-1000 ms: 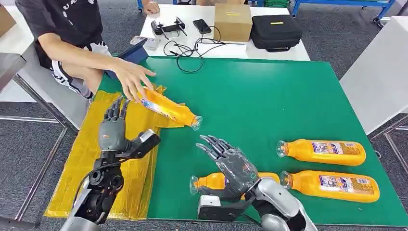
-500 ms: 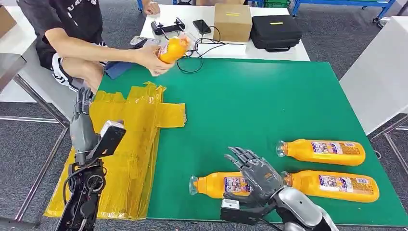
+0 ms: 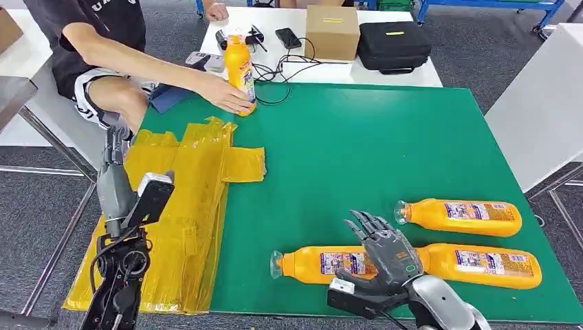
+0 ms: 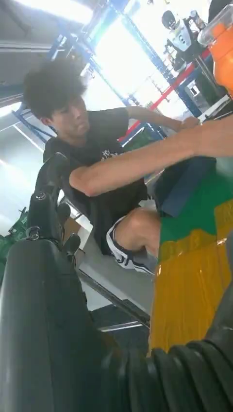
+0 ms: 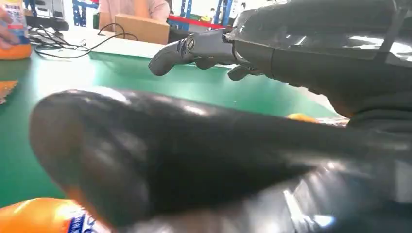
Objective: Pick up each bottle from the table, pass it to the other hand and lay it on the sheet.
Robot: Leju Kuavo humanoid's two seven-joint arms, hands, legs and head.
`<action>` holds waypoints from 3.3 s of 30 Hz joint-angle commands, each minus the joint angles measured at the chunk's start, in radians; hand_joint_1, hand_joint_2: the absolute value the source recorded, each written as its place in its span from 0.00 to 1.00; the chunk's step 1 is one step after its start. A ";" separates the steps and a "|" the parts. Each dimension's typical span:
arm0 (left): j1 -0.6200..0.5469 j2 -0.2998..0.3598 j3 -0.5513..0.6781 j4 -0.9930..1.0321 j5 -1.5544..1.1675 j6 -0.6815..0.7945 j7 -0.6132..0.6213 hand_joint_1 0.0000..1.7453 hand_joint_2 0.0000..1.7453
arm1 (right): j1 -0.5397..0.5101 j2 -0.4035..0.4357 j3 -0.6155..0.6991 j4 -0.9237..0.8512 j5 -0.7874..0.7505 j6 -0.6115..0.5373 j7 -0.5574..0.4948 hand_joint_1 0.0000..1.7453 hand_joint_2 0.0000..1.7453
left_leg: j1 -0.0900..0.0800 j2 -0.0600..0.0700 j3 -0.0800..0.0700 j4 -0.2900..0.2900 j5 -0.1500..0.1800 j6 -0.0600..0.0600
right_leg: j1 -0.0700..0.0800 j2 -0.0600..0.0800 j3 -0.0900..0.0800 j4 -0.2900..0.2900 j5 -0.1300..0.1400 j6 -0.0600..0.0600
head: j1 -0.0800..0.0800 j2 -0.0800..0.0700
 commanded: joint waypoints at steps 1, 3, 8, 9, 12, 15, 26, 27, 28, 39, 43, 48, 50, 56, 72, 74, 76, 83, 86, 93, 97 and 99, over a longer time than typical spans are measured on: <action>-0.024 -0.006 0.008 0.062 0.010 0.001 -0.003 0.00 1.00 | -0.088 0.060 0.020 0.212 0.021 -0.008 0.002 0.00 0.00 | 0.001 0.001 0.007 -0.003 -0.001 -0.002 | 0.001 0.000 0.007 -0.004 -0.001 -0.001 | 0.000 0.000; -0.025 -0.007 0.006 0.065 0.010 0.000 -0.004 0.00 1.00 | -0.092 0.060 0.020 0.224 0.021 -0.007 0.001 0.00 0.00 | 0.000 0.003 0.008 -0.003 -0.002 -0.002 | 0.000 0.001 0.008 -0.004 -0.001 0.000 | 0.000 0.000; -0.039 -0.008 -0.002 0.092 0.020 0.005 -0.015 0.00 1.00 | -0.066 0.046 0.030 0.233 0.012 -0.009 0.002 0.00 0.00 | 0.000 -0.001 0.007 -0.003 -0.002 -0.002 | 0.000 -0.002 0.008 -0.003 -0.002 -0.001 | 0.000 0.000; -0.041 -0.007 -0.004 0.096 0.025 0.007 -0.016 0.00 1.00 | -0.064 0.042 0.037 0.232 0.006 -0.010 0.003 0.00 0.00 | 0.000 0.000 0.005 -0.002 -0.001 -0.002 | 0.000 -0.001 0.005 -0.002 -0.001 0.000 | 0.000 0.000; -0.044 -0.006 -0.009 0.105 0.031 0.009 -0.016 0.00 1.00 | -0.075 0.050 0.059 0.268 -0.006 -0.002 0.001 0.00 1.00 | 0.000 0.000 0.007 -0.003 -0.002 -0.002 | 0.000 -0.001 0.007 -0.003 -0.002 -0.001 | 0.000 0.000; -0.041 -0.006 -0.009 0.109 0.034 0.015 -0.012 0.00 1.00 | -0.098 0.059 0.070 0.311 -0.006 -0.006 0.007 0.00 1.00 | 0.000 0.001 0.006 -0.003 -0.001 -0.002 | 0.000 0.000 0.006 -0.003 -0.001 -0.001 | 0.000 0.000; -0.040 -0.002 -0.007 0.109 0.037 0.012 -0.006 0.00 1.00 | -0.119 0.054 0.091 0.349 -0.008 -0.006 0.003 0.00 1.00 | 0.000 0.001 0.003 -0.001 -0.001 -0.001 | 0.000 0.000 0.003 -0.001 -0.001 0.000 | 0.000 0.000; -0.039 -0.001 -0.006 0.108 0.038 0.012 -0.005 0.00 1.00 | -0.119 0.057 0.092 0.349 -0.008 -0.007 0.006 0.00 1.00 | 0.000 0.001 0.007 -0.002 -0.002 -0.002 | 0.000 0.000 0.007 -0.003 -0.002 0.000 | 0.000 0.000; -0.036 0.000 -0.007 0.106 0.038 0.011 -0.004 0.00 1.00 | -0.119 0.062 0.093 0.352 -0.006 -0.009 0.018 0.00 1.00 | 0.000 0.001 0.004 -0.002 -0.001 -0.002 | 0.000 0.000 0.004 -0.002 -0.001 0.000 | 0.000 0.000; -0.025 -0.013 -0.004 0.108 0.022 0.010 0.010 0.00 1.00 | -0.126 0.098 0.104 0.408 0.043 -0.032 0.088 0.20 1.00 | 0.000 0.001 0.004 -0.002 -0.001 -0.001 | 0.000 0.000 0.004 -0.002 -0.001 0.000 | 0.000 0.000; -0.032 -0.015 0.002 0.117 0.019 0.009 0.010 0.00 1.00 | -0.124 0.107 0.103 0.425 0.051 -0.028 0.091 1.00 1.00 | 0.001 0.001 0.006 -0.002 -0.001 -0.002 | 0.001 0.000 0.006 -0.003 -0.001 0.000 | 0.000 0.000; -0.032 -0.015 0.011 0.116 0.020 0.006 0.009 0.00 1.00 | -0.129 0.125 0.092 0.418 0.068 -0.038 0.093 1.00 1.00 | 0.001 0.001 0.007 -0.002 -0.001 -0.002 | 0.001 0.000 0.007 -0.003 -0.001 -0.001 | 0.000 0.000; -0.026 -0.015 0.015 0.108 0.018 0.001 0.010 0.00 1.00 | -0.139 0.145 0.079 0.410 0.086 -0.051 0.093 1.00 1.00 | 0.000 0.002 0.006 -0.002 -0.001 -0.002 | 0.000 0.001 0.006 -0.002 -0.001 -0.001 | 0.000 0.000; -0.022 -0.014 0.019 0.090 0.013 -0.005 0.007 0.00 1.00 | -0.138 0.196 0.006 0.343 0.098 -0.112 0.020 1.00 1.00 | 0.000 0.002 0.008 -0.003 -0.002 -0.003 | 0.000 0.000 0.007 -0.002 -0.002 -0.001 | 0.000 0.000; 0.049 -0.087 0.103 -0.163 0.859 -0.593 -0.016 0.00 1.00 | -0.211 0.443 -0.256 0.198 -0.081 -0.503 -0.079 1.00 1.00 | 0.001 0.002 0.003 0.000 -0.001 -0.002 | 0.000 0.000 0.002 0.000 -0.001 -0.001 | 0.000 0.000; 0.042 -0.077 0.075 -0.152 0.958 -0.657 -0.014 0.00 1.00 | -0.215 0.448 -0.250 0.206 -0.090 -0.549 -0.094 1.00 1.00 | 0.000 0.000 0.005 -0.002 -0.001 -0.003 | 0.000 -0.001 0.005 -0.001 -0.002 -0.001 | 0.000 0.000; 0.033 -0.062 0.023 -0.147 1.012 -0.724 -0.005 0.00 1.00 | -0.218 0.457 -0.245 0.201 -0.123 -0.610 -0.128 1.00 1.00 | 0.000 0.001 0.007 -0.002 -0.002 -0.003 | 0.000 -0.001 0.006 -0.001 -0.002 -0.001 | 0.000 0.000; 0.027 -0.054 -0.056 -0.149 1.039 -0.766 -0.007 0.00 1.00 | -0.216 0.463 -0.226 0.180 -0.133 -0.658 -0.151 1.00 1.00 | 0.000 0.000 0.002 -0.001 0.000 -0.001 | 0.000 0.000 0.002 0.000 -0.001 0.000 | 0.000 0.000; 0.027 -0.054 -0.056 -0.149 1.039 -0.766 -0.007 0.00 1.00 | -0.216 0.463 -0.226 0.180 -0.133 -0.658 -0.151 1.00 1.00 | 0.000 0.001 0.007 -0.002 -0.002 -0.003 | 0.000 -0.001 0.006 -0.001 -0.002 -0.001 | 0.000 0.000; -0.015 -0.048 -0.161 -0.127 1.060 -0.807 -0.006 0.00 1.00 | -0.309 0.480 -0.147 0.261 -0.149 -0.652 -0.186 1.00 1.00 | 0.001 0.002 0.004 0.000 -0.001 -0.002 | 0.000 0.001 0.003 0.000 -0.001 -0.001 | 0.000 0.000; -0.021 -0.042 -0.214 -0.154 1.067 -0.795 -0.002 0.00 1.00 | -0.397 0.506 -0.065 0.397 -0.155 -0.608 -0.191 1.00 1.00 | 0.001 0.003 0.004 -0.002 -0.001 -0.002 | 0.000 0.002 0.004 -0.001 0.000 -0.001 | 0.000 0.000; -0.010 -0.037 -0.230 -0.177 1.069 -0.793 -0.002 0.00 1.00 | -0.420 0.516 -0.033 0.444 -0.152 -0.588 -0.197 1.00 1.00 | 0.001 0.005 0.009 -0.003 -0.002 -0.003 | 0.001 0.003 0.008 -0.002 -0.001 -0.001 | 0.000 0.000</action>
